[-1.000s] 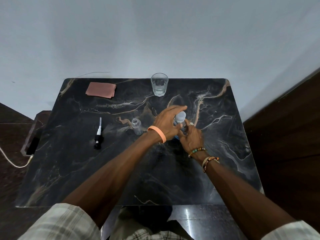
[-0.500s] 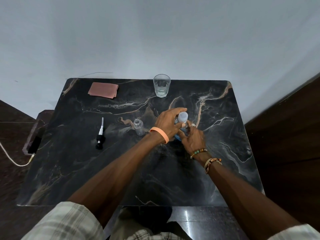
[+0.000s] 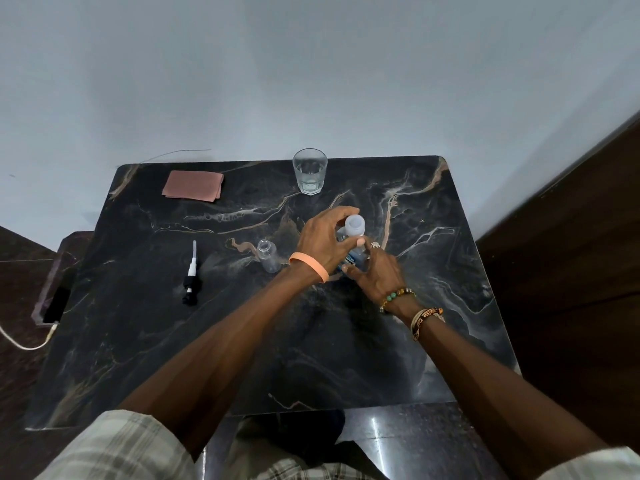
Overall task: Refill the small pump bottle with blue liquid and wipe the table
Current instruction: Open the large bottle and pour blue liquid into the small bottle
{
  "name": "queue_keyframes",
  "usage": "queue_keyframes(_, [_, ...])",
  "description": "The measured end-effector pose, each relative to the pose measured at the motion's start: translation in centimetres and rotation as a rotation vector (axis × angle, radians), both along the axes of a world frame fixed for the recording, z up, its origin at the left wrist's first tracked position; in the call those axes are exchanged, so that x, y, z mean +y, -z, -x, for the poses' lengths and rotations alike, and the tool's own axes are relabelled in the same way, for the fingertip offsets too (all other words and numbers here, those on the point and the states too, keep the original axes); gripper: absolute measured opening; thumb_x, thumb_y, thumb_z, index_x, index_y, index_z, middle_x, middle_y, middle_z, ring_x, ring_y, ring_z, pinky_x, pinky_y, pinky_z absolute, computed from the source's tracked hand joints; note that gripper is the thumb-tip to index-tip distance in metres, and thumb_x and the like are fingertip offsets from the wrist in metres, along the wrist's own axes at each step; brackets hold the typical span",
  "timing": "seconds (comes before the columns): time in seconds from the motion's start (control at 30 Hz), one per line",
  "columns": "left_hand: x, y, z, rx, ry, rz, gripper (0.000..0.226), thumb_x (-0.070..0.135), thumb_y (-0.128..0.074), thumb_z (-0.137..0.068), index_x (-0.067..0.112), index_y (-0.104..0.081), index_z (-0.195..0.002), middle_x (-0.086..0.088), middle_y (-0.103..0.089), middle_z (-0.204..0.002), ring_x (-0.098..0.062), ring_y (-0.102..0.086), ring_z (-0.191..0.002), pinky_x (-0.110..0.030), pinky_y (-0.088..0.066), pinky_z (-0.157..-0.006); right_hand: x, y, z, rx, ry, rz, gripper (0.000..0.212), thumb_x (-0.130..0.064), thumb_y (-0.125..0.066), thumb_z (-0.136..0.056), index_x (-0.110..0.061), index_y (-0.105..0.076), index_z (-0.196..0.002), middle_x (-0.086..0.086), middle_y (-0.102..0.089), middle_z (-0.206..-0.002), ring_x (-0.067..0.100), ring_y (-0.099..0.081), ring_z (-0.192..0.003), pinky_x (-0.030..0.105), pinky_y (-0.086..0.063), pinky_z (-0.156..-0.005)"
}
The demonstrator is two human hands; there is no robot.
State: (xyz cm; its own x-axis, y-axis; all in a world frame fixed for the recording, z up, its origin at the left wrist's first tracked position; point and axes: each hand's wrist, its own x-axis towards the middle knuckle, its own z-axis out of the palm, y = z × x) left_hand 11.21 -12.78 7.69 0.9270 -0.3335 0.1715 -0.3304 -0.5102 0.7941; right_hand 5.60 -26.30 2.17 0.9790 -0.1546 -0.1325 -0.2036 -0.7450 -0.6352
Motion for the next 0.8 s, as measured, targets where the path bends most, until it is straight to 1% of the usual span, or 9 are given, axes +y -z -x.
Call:
queue_keyframes(0.13, [0.2, -0.2, 0.2, 0.008, -0.032, 0.06, 0.047, 0.023, -0.082, -0.071, 0.02, -0.064, -0.115, 0.002, -0.068, -0.113, -0.01, -0.063, -0.1, -0.032, -0.054, -0.089, -0.4, -1.2, 0.1, 0.031, 0.032, -0.028, 0.083, -0.026, -0.072, -0.081, -0.014, -0.026, -0.149, 0.009, -0.054, -0.136, 0.026, -0.057, -0.118, 0.044, -0.05, -0.097])
queue_keyframes(0.23, [0.5, -0.5, 0.4, 0.004, -0.068, 0.132, 0.048, 0.024, -0.082, -0.07, 0.021, -0.064, -0.115, 0.005, -0.067, -0.112, -0.006, -0.063, -0.099, -0.032, -0.055, -0.086, -0.5, -2.5, 0.9, -0.117, 0.064, 0.009, 0.075, -0.017, -0.075, -0.072, -0.008, -0.043, -0.139, 0.011, -0.052, -0.138, 0.026, -0.053, -0.122, 0.042, -0.046, -0.101])
queue_keyframes(0.3, [0.8, -0.9, 0.7, -0.027, -0.108, 0.188, 0.048, 0.025, -0.081, -0.072, 0.022, -0.064, -0.116, 0.005, -0.066, -0.115, -0.007, -0.062, -0.102, -0.033, -0.055, -0.085, -0.8, -3.4, 1.8, -0.241, 0.106, 0.029, 0.068, -0.014, -0.073, -0.07, -0.011, -0.049, -0.134, 0.009, -0.051, -0.137, 0.024, -0.048, -0.125, 0.041, -0.044, -0.103])
queue_keyframes(0.37, [0.9, -1.5, 1.4, -0.091, -0.148, 0.236, 0.047, 0.026, -0.08, -0.073, 0.024, -0.062, -0.117, 0.006, -0.065, -0.115, -0.01, -0.06, -0.104, -0.035, -0.054, -0.084, -1.0, -4.3, 2.8, -0.387, 0.159, -0.031, 0.062, -0.011, -0.07, -0.071, -0.014, -0.053, -0.131, 0.007, -0.054, -0.129, 0.02, -0.052, -0.116, 0.039, -0.049, -0.095])
queue_keyframes(0.47, [0.3, -2.1, 2.7, -0.257, -0.139, 0.23, 0.043, 0.027, -0.08, -0.074, 0.021, -0.064, -0.113, 0.011, -0.061, -0.112, -0.012, -0.056, -0.105, -0.037, -0.05, -0.088, -1.3, -5.5, 4.6, -0.572, 0.19, -0.153, 0.044, -0.014, -0.065, -0.082, -0.016, -0.059, -0.125, 0.003, -0.056, -0.116, 0.011, -0.056, -0.095, 0.025, -0.053, -0.076])
queue_keyframes(0.53, [-0.7, -2.2, 3.8, -0.304, -0.075, 0.217, 0.04, 0.025, -0.081, -0.073, 0.017, -0.066, -0.109, 0.005, -0.061, -0.111, -0.014, -0.055, -0.105, -0.033, -0.047, -0.09, -1.5, -6.0, 5.6, -0.63, 0.183, -0.223, 0.034, -0.024, -0.059, -0.09, -0.018, -0.06, -0.123, -0.001, -0.056, -0.111, 0.007, -0.058, -0.093, 0.02, -0.051, -0.075])
queue_keyframes(0.63, [-2.6, -1.6, 5.4, -0.249, 0.018, 0.216, 0.036, 0.022, -0.081, -0.072, 0.013, -0.068, -0.105, -0.002, -0.059, -0.105, -0.016, -0.056, -0.098, -0.029, -0.048, -0.086, -2.3, -6.1, 7.0, -0.624, 0.194, -0.264, 0.029, -0.029, -0.055, -0.094, -0.018, -0.062, -0.12, -0.003, -0.06, -0.109, 0.007, -0.061, -0.095, 0.023, -0.052, -0.078])
queue_keyframes(0.7, [-3.7, -0.8, 6.2, -0.141, 0.102, 0.217, 0.036, 0.019, -0.08, -0.073, 0.012, -0.068, -0.107, -0.001, -0.058, -0.103, -0.013, -0.057, -0.095, -0.025, -0.051, -0.081, -3.2, -5.6, 7.7, -0.571, 0.226, -0.254, 0.025, -0.025, -0.06, -0.093, -0.015, -0.066, -0.115, -0.002, -0.064, -0.106, 0.007, -0.063, -0.094, 0.027, -0.054, -0.077])
queue_keyframes(0.8, [-5.4, 0.7, 7.0, 0.0, 0.161, 0.167, 0.041, 0.023, -0.082, -0.072, 0.014, -0.065, -0.109, 0.0, -0.061, -0.103, -0.009, -0.059, -0.09, -0.016, -0.05, -0.075, -4.8, -4.5, 9.0, -0.459, 0.311, -0.288, 0.02, -0.023, -0.064, -0.09, -0.018, -0.071, -0.108, -0.004, -0.068, -0.1, 0.006, -0.065, -0.092, 0.033, -0.056, -0.077])
